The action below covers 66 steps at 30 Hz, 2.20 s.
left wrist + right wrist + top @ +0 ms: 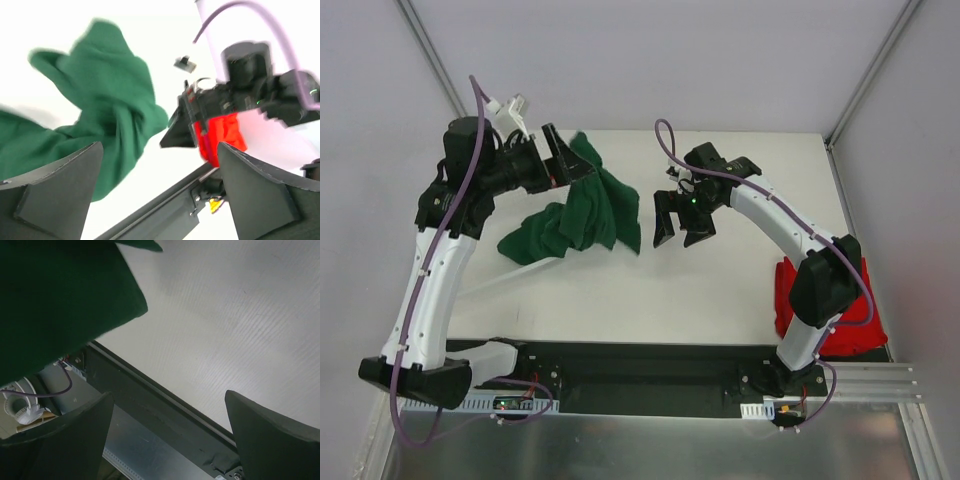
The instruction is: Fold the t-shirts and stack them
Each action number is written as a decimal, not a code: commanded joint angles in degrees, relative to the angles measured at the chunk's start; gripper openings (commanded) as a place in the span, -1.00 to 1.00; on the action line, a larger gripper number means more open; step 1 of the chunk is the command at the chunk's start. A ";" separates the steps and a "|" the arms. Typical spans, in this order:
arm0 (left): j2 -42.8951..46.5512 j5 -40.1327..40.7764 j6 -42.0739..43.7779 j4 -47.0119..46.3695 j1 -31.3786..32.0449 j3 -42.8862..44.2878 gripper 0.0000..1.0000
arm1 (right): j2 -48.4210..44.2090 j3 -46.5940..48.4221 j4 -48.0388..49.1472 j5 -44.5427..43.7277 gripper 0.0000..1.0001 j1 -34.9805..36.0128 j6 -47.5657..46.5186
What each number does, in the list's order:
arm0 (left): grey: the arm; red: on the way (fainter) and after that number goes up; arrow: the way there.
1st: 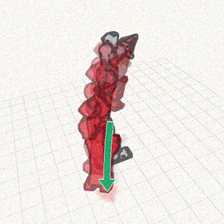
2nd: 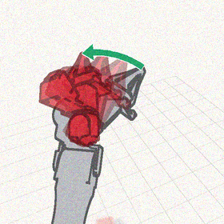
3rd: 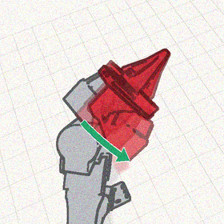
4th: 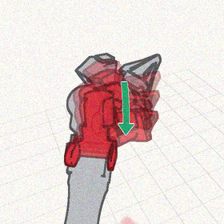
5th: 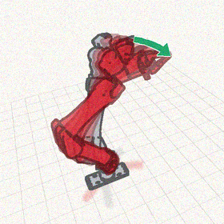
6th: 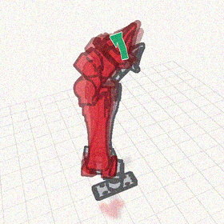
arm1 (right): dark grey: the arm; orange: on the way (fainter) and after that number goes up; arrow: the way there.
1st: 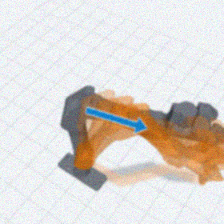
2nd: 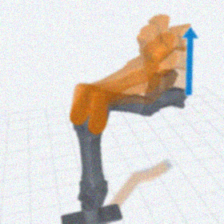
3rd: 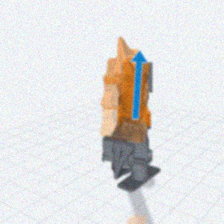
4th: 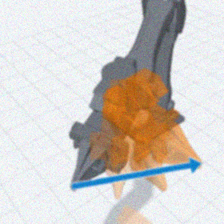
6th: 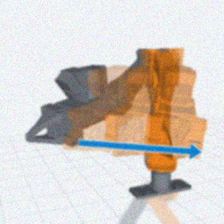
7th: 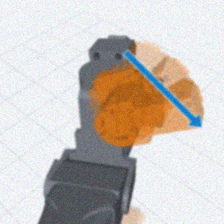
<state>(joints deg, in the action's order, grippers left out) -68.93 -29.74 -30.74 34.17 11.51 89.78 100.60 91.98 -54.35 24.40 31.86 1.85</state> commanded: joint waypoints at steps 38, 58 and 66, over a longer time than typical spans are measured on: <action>-27.31 11.64 9.30 29.99 -7.30 -1.08 0.99 | 0.65 -1.37 0.91 3.37 0.91 -0.30 0.79; -15.22 39.40 9.21 26.33 4.65 19.20 -1.00 | 1.62 -3.04 0.82 4.16 0.91 -0.22 0.35; 0.80 11.74 6.49 1.25 7.21 -1.33 -0.90 | 3.47 -1.20 1.09 5.48 0.91 -0.30 1.32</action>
<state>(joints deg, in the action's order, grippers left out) -69.95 -6.04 -21.69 45.21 19.05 97.03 103.66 89.01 -53.21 28.18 31.79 2.61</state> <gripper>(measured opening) 0.060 0.955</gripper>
